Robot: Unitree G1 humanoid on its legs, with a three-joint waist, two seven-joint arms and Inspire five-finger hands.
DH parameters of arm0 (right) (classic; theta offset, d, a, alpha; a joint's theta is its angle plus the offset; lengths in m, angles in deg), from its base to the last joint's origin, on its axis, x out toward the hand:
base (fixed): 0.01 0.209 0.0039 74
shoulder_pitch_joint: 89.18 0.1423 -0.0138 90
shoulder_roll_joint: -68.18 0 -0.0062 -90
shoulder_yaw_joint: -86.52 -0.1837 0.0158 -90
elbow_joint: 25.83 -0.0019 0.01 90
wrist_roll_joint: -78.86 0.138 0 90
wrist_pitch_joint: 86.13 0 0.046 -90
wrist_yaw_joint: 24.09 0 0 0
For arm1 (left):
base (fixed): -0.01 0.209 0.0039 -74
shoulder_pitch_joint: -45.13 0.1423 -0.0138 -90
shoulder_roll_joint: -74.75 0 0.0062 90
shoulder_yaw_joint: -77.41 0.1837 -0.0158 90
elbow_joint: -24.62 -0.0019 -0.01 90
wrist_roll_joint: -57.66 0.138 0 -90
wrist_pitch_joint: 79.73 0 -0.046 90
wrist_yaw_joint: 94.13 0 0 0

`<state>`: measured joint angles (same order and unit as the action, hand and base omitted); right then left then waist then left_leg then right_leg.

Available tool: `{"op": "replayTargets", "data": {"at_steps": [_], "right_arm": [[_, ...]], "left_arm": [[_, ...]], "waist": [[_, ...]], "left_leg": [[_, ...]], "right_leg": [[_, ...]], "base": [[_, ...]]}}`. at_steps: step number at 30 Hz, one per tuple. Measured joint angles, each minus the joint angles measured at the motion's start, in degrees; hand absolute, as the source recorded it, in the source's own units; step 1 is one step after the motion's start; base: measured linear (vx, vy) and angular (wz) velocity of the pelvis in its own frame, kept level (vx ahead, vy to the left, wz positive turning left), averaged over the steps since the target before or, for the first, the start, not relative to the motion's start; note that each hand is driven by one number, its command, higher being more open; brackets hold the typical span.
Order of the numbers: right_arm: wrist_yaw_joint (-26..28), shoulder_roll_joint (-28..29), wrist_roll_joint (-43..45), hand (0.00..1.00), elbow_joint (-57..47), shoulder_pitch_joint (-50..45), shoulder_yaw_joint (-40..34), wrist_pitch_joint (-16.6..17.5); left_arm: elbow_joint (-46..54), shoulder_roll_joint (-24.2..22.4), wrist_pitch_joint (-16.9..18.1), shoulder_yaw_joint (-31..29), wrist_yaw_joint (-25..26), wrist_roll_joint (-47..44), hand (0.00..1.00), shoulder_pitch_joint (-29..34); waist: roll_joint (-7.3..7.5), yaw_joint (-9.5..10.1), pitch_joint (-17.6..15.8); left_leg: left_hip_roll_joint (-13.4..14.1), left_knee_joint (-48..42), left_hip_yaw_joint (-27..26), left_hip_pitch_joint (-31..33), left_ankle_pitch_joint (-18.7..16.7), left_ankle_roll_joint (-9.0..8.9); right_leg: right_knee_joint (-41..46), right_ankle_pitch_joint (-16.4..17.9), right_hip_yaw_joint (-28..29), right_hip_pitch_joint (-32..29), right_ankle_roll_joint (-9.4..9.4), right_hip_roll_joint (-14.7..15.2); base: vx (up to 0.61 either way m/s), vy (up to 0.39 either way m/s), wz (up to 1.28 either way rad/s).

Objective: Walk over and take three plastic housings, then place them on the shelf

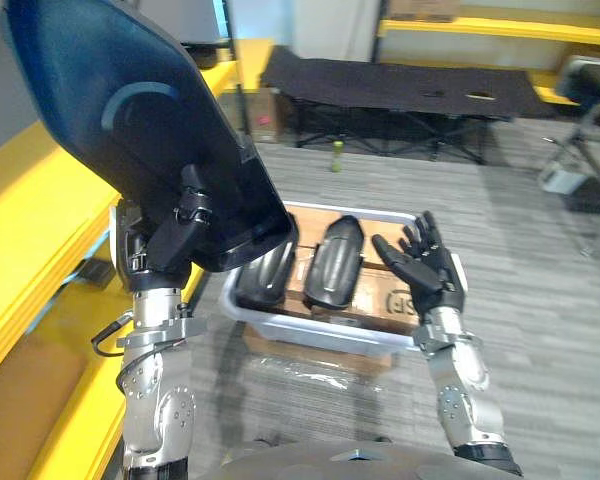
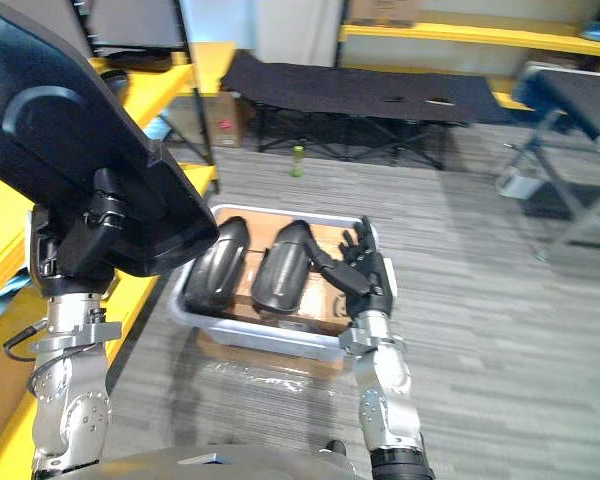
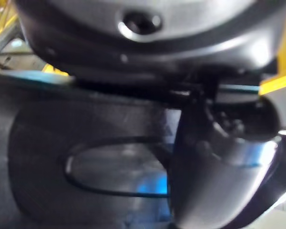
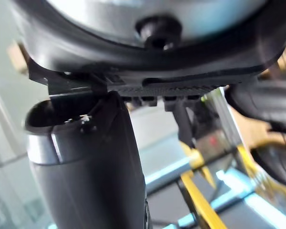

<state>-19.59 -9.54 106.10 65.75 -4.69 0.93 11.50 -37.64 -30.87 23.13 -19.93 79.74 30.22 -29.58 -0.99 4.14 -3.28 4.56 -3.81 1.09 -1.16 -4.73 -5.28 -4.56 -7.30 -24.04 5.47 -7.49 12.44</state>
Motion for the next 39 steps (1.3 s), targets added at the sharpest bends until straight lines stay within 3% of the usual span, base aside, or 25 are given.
{"op": "replayTargets", "data": {"at_steps": [2,6,11,12,13,14,15,17,20,22,25,27,29,33,39], "right_arm": [[0.8,0.2,0.0,1.00,2.2,2.9,3.8,-0.8],[1.4,0.3,0.1,1.00,2.9,4.0,5.3,-1.0],[1.6,0.1,0.7,1.00,2.9,4.2,5.7,-1.1],[1.5,-0.1,0.7,1.00,2.9,4.2,5.6,-1.1],[1.1,-0.5,0.7,1.00,3.0,4.0,5.4,-1.0],[0.9,-0.9,0.6,1.00,3.1,4.0,5.3,-1.0],[0.8,-1.5,0.4,1.00,3.2,4.1,5.3,-1.0],[0.5,-1.5,0.0,1.00,3.3,4.3,6.0,-0.9],[2.6,-0.7,0.9,1.00,3.4,4.6,8.6,-0.5],[4.4,-0.4,3.0,1.00,3.4,4.5,9.2,0.2],[5.6,-0.5,2.9,1.00,3.4,4.4,9.2,1.4],[6.2,-0.5,2.9,1.00,3.4,4.2,9.1,2.7],[6.4,-0.5,2.5,1.00,3.3,4.2,8.0,3.1],[6.8,-0.7,2.4,1.00,3.2,4.1,7.5,3.2],[11.3,-1.1,5.3,1.00,1.5,1.7,5.6,3.5]], "left_arm": [[0.0,0.0,0.0,-0.8,-0.5,0.0,0.00,2.5],[0.0,0.0,0.0,-2.2,-1.4,-0.1,0.00,6.9],[0.0,0.1,0.0,-1.7,-1.4,0.0,0.00,8.9],[0.0,0.3,-0.1,-0.9,-1.8,0.0,0.00,8.7],[-0.3,0.6,-0.5,0.2,-2.9,0.1,0.00,7.8],[-0.6,0.7,-0.5,0.9,-3.6,0.1,0.00,7.2],[-0.8,0.9,-0.5,2.0,-4.5,0.1,0.00,6.6],[-0.8,1.3,-0.5,2.4,-5.0,0.0,0.00,6.5],[-0.8,2.5,-0.3,2.3,-6.6,0.0,0.00,6.5],[-1.0,4.1,-0.2,3.5,-9.0,0.0,0.00,5.7],[-1.7,7.2,-0.2,5.9,-12.0,0.1,0.00,3.7],[-3.2,7.8,-0.1,7.4,-12.9,0.1,0.00,2.1],[-4.7,7.9,-0.3,8.3,-12.7,0.1,0.00,0.8],[-5.2,7.5,-0.3,8.1,-10.2,0.1,0.00,1.0],[-5.3,5.7,-0.2,8.6,-8.7,0.1,0.00,1.0]], "waist": [[0.05,2.17,-0.1],[0.77,3.35,-0.6],[1.18,3.21,-0.8],[1.15,2.30,-0.9],[0.86,1.00,-1.1],[0.66,0.74,-1.2],[0.27,1.25,-1.6],[0.06,2.41,-1.7],[-0.06,3.43,-1.9],[0.13,3.05,-2.2],[1.05,1.64,-2.5],[1.18,1.77,-2.5],[1.36,0.33,-2.6],[2.26,0.57,-3.2],[1.20,0.14,-3.9]], "left_leg": [[-0.2,0.4,2.2,1.2,1.1,-0.19],[-0.4,1.1,4.1,1.1,1.9,-0.34],[-0.7,-0.1,5.3,3.0,1.8,-0.26],[-0.7,-0.6,4.3,4.4,1.8,0.29],[0.8,-1.9,-0.3,6.3,2.4,1.21],[1.5,-2.3,-2.7,6.9,3.1,1.06],[1.3,-1.5,-3.9,6.5,5.1,-0.05],[-0.2,0.3,-3.2,6.2,6.4,0.53],[-2.2,2.7,-2.1,5.4,7.2,1.34],[-2.9,4.4,-0.5,5.0,7.4,1.95],[-3.4,6.0,1.1,5.0,8.9,2.23],[-3.4,7.5,1.7,5.3,11.0,1.60],[-3.4,8.2,1.8,6.2,12.9,1.53],[-2.7,7.7,-0.8,6.2,13.2,1.64],[-1.7,7.3,-1.4,5.6,12.4,1.09]], "right_leg": [[0.0,0.3,-2.3,0.2,0.08,0.0],[0.0,0.8,-4.1,1.2,0.08,0.0],[0.0,1.3,-6.7,1.8,0.44,0.1],[0.1,1.4,-8.9,2.2,0.31,0.4],[0.1,1.4,-12.7,3.4,-0.14,0.7],[0.5,1.6,-14.3,4.0,-0.40,0.9],[2.0,2.3,-15.9,4.4,-0.92,1.9],[3.7,3.0,-16.7,4.3,-1.22,3.5],[7.3,5.1,-16.6,4.0,-0.59,6.0],[10.6,8.5,-15.8,3.5,2.37,7.0],[13.9,13.8,-8.4,1.7,3.04,5.8],[14.8,13.8,-8.0,0.8,2.08,5.8],[14.7,13.0,-7.3,0.6,0.77,5.4],[12.8,12.4,-5.5,0.7,-0.25,4.6],[12.8,12.9,-4.8,1.3,-0.96,3.7]], "base": [[-0.05,-0.023,0.51],[-0.04,-0.012,0.29],[-0.03,0.001,0.21],[-0.02,0.004,1.11],[-0.01,0.021,1.33],[0.02,0.074,1.39],[0.03,0.099,0.86],[0.02,0.124,0.57],[0.02,0.105,0.33],[-0.01,0.042,0.52],[-0.01,-0.032,0.58],[0.03,-0.058,0.37],[0.02,-0.029,0.42],[0.00,-0.027,-0.12],[-0.06,-0.027,-0.06]]}}
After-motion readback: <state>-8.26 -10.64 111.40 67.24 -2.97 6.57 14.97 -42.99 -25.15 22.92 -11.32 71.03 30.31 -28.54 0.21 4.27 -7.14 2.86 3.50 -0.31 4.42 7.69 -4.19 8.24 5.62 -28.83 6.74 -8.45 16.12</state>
